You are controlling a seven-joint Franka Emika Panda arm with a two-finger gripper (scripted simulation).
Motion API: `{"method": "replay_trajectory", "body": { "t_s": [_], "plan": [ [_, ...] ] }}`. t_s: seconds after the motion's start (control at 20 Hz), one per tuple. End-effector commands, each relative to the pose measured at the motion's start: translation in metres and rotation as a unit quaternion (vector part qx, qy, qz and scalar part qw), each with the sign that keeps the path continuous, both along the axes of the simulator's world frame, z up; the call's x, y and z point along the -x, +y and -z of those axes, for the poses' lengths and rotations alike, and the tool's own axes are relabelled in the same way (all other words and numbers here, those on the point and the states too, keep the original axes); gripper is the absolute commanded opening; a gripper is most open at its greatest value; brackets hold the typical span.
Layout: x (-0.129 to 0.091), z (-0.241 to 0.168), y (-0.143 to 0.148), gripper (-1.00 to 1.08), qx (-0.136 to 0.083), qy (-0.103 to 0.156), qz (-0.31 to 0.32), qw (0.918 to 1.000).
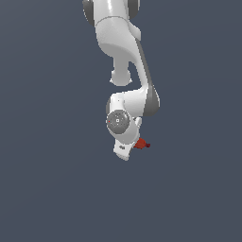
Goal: Pick up the object and move it to a goal position.
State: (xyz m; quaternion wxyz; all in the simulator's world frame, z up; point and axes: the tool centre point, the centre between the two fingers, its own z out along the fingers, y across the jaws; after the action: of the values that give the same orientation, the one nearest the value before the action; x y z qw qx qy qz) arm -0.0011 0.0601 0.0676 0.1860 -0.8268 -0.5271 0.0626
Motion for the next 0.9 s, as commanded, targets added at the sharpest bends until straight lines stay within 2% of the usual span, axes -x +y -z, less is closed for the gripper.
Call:
{"method": "replay_trajectory", "body": {
  "t_s": [0.0, 0.4, 0.85],
  "plan": [
    [0.001, 0.003, 0.003, 1.08, -0.013, 0.0, -0.02, 0.9997],
    [0.002, 0.007, 0.009, 1.08, -0.036, 0.0, -0.053, 0.998],
    [0.005, 0.015, 0.011, 1.08, -0.037, 0.001, -0.054, 0.9979]
  ]
}}
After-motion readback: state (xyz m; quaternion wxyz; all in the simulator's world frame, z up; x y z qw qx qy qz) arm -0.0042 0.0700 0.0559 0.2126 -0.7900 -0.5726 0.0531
